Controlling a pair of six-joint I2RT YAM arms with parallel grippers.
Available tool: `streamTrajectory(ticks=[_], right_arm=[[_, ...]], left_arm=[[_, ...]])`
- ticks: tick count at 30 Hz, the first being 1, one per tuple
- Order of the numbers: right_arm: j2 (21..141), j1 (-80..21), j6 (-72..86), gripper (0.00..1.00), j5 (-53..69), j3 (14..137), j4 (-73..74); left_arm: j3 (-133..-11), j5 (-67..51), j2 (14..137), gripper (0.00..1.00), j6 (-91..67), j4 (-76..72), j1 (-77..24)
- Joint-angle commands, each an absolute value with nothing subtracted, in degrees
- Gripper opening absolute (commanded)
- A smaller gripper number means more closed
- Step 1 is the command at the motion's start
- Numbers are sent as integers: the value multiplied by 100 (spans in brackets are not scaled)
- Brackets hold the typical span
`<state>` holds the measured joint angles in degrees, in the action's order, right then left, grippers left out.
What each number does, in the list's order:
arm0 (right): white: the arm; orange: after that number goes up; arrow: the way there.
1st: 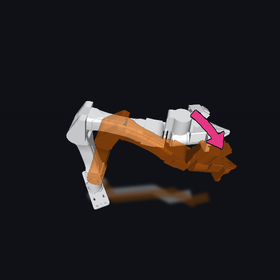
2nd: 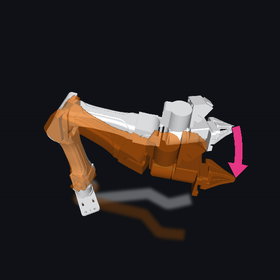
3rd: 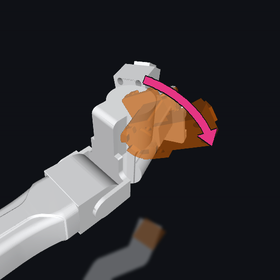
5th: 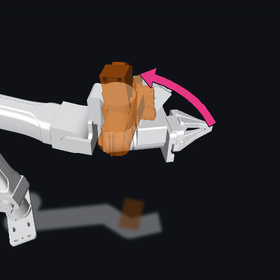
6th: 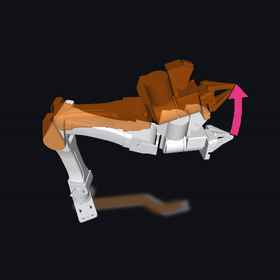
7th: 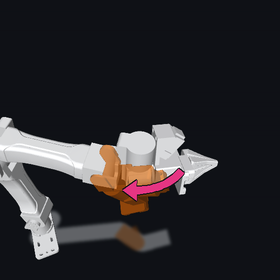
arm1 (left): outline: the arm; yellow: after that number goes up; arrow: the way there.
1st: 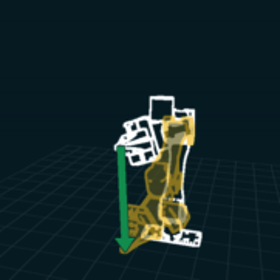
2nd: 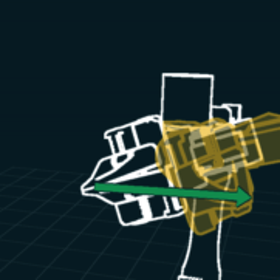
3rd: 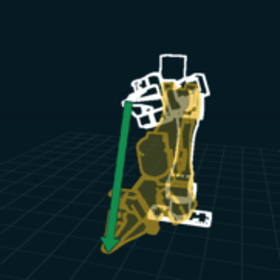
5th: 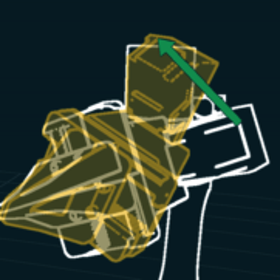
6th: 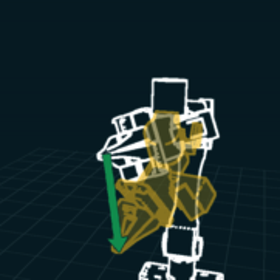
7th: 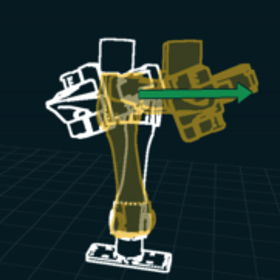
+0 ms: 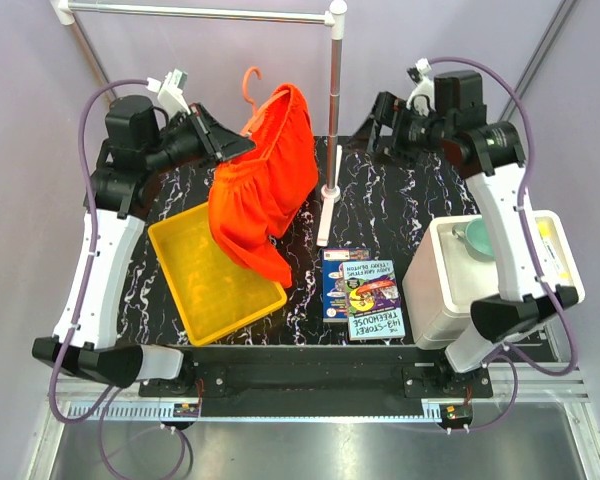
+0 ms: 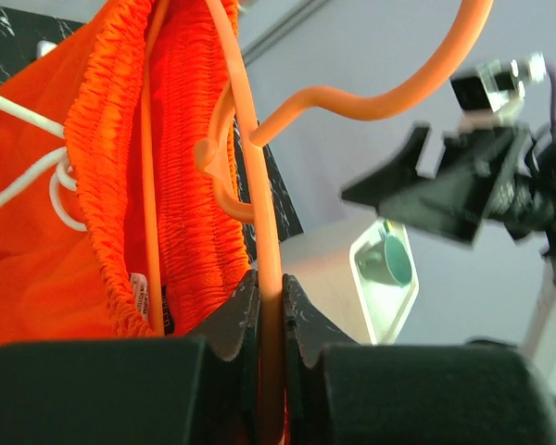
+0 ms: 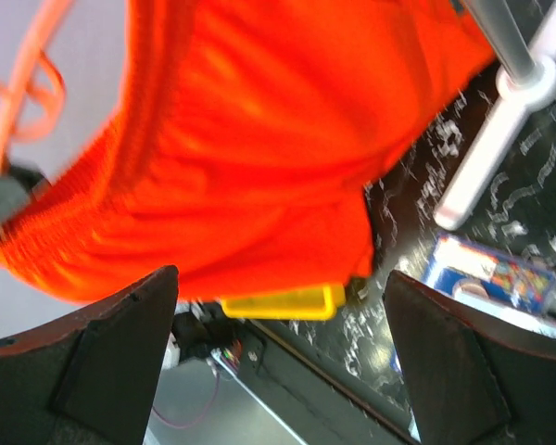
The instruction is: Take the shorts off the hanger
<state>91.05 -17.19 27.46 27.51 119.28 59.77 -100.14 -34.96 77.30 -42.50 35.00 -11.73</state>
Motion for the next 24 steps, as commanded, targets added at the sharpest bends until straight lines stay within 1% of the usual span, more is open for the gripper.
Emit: streamTrajectory(ticks=[1, 6, 9, 10, 11, 13, 17, 19, 20, 24], right_arm=[[9605, -1907, 3199, 100, 2620, 12743, 5230], [10142, -2188, 3427, 98, 2233, 13236, 4993], [10493, -2355, 3489, 94, 2223, 13596, 4860], [10599, -2382, 3489, 90, 2258, 13692, 4869], [10730, -2451, 3489, 89, 2302, 13780, 4878], [10802, -2513, 3489, 86, 2355, 13781, 4860], [10741, -2663, 3288, 84, 2452, 13309, 4545], [10653, -2681, 3313, 80, 2417, 13062, 4238], [10574, -2681, 3400, 77, 2373, 12860, 4167], [10450, -2698, 3542, 72, 2242, 12543, 3973]], left_arm=[[-9635, -4078, 7181, 0, -4157, 2979, -1230], [-9290, -4201, 6953, 0, -4210, 2953, -1371], [-9159, -4210, 6864, 0, -4201, 2936, -1424], [-9150, -4219, 6847, 0, -4184, 2936, -1424], [-9158, -4245, 6864, 0, -4192, 2918, -1441], [-9184, -4263, 6873, 0, -4253, 2874, -1433], [-9158, -4420, 6847, 0, -4368, 2804, -1441], [-9088, -4473, 6838, 0, -4464, 2769, -1450], [-9053, -4517, 6803, 0, -4500, 2742, -1450], [-8886, -4623, 6724, 0, -4614, 2619, -1459]])
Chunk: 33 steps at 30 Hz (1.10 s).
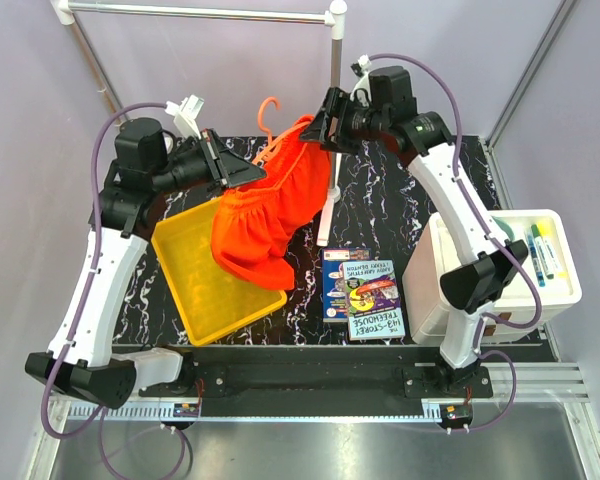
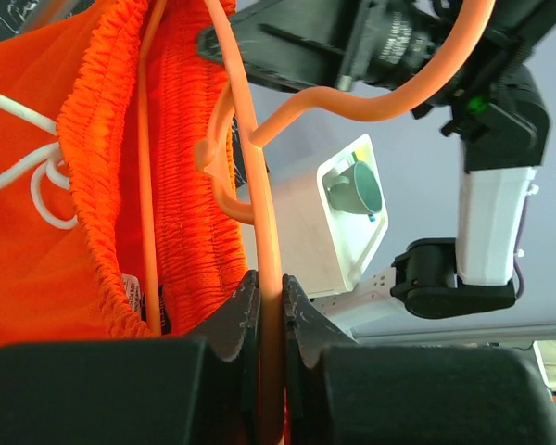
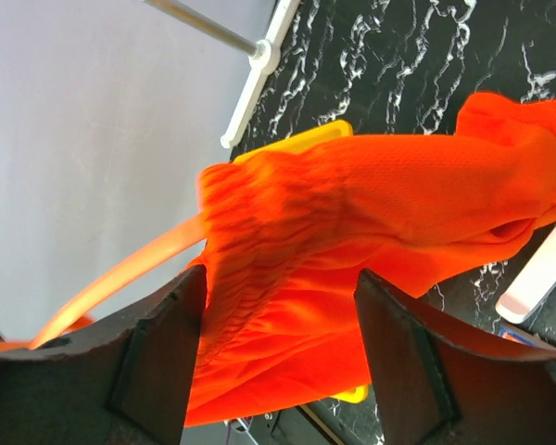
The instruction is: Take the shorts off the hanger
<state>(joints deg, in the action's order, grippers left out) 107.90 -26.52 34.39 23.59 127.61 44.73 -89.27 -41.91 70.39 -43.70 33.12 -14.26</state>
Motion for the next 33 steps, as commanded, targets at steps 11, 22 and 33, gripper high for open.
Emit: streamTrajectory(ticks=[11, 22, 33], right_arm=[[9634, -2760, 3691, 32, 1144, 11392, 3586], [9773, -2014, 3568, 0, -26, 11883, 4904], [9694, -1670, 3428, 0, 650, 11417, 5080]], left_arm=[[-8798, -5133, 6776, 0, -4773, 2312, -1793], [-8701, -5150, 6601, 0, -4658, 2320, -1969], [-8631, -5089, 6364, 0, -4395, 2470, -1969]])
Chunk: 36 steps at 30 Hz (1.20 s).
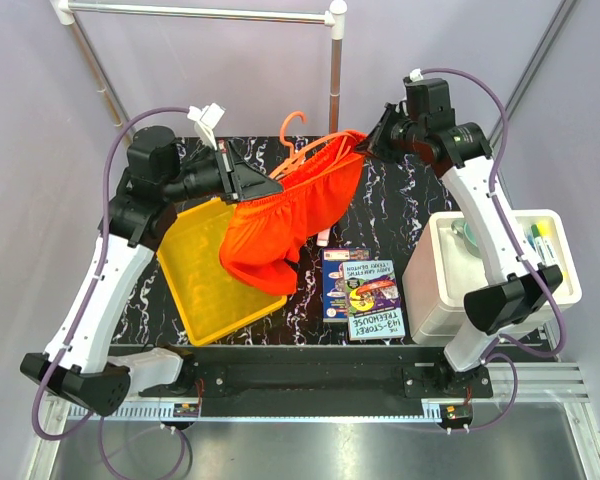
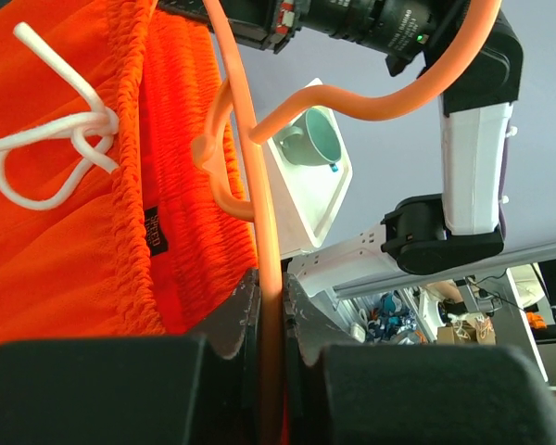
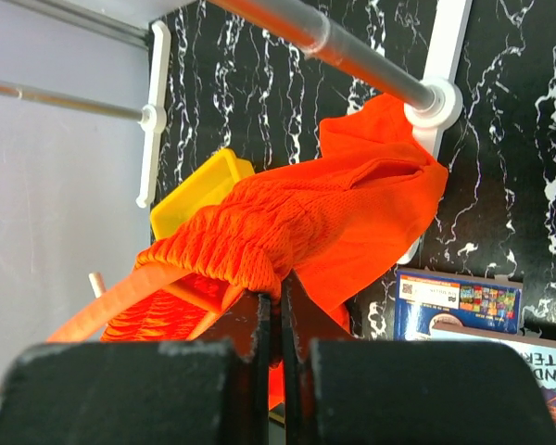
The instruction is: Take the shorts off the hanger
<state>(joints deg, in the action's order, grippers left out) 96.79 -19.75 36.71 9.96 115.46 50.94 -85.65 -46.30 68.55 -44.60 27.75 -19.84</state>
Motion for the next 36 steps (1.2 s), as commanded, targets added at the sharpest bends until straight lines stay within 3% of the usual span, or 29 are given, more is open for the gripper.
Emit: streamTrajectory(ticks=[1, 12, 17, 28, 36], right_arm=[[9686, -1661, 3384, 0, 624, 11391, 5080], [9483, -1151, 3243, 0, 720, 10863, 5080], [9466, -1195, 3383, 0, 1563, 10645, 4712], [9036, -2557, 2698, 0, 2926, 10503, 4211], [8631, -2751, 3032, 0, 3165, 10459, 3937]], left_arm=[[-8622, -5141, 6346, 0, -4386, 2461, -1960], [-8394, -5089, 6012, 0, -4324, 2513, -1969], [-8534, -4896, 6117, 0, -4316, 2461, -1960], [-8754, -3095, 6583, 0, -4396, 837, -1978], [-8296, -2032, 6758, 0, -4394, -168, -1969]])
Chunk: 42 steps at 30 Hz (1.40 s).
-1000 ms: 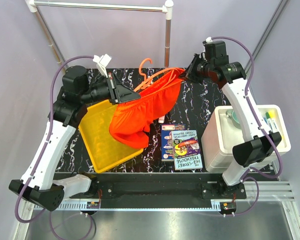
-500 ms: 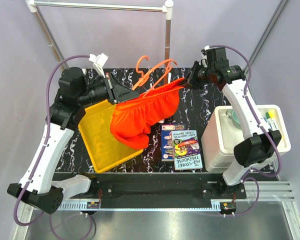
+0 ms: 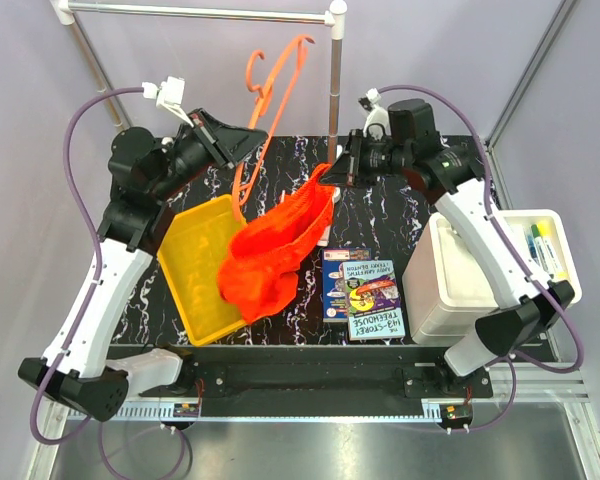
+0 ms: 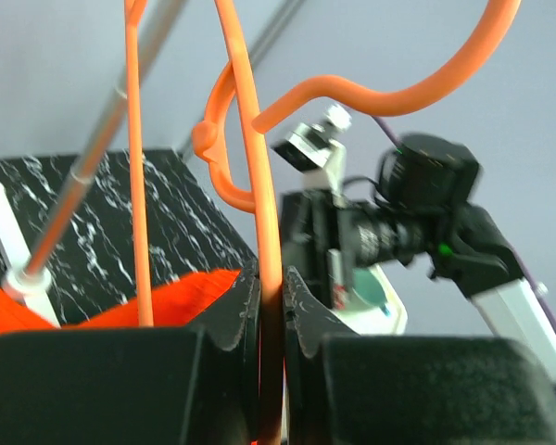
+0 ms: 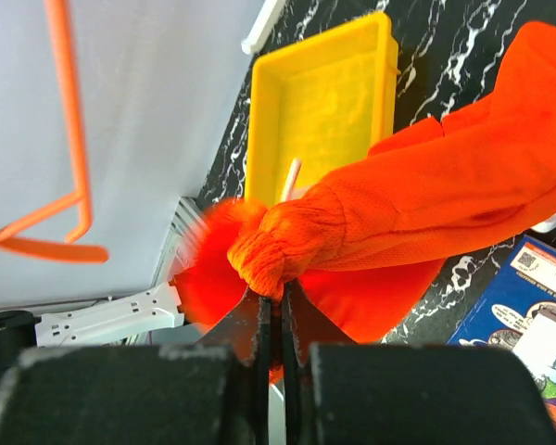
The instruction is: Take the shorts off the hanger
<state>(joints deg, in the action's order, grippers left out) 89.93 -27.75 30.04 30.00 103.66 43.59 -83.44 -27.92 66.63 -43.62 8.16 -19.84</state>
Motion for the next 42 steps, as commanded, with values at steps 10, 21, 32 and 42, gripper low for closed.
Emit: streamTrajectory(ticks=[10, 21, 32, 42], right_arm=[[8455, -2751, 2892, 0, 2698, 10644, 4307], [8429, -2742, 2716, 0, 2514, 10661, 4438], [8464, -2698, 2610, 0, 2347, 10828, 4623], [8604, -2689, 2645, 0, 2417, 10968, 4667]], left_arm=[[-9236, -1283, 7592, 0, -4887, 1196, -1951], [-11064, -1362, 8990, 0, -5220, 976, -1934], [-12067, -1573, 10107, 0, -6029, 888, -1907], [-11936, -1503, 10099, 14, -5635, 1608, -1907]])
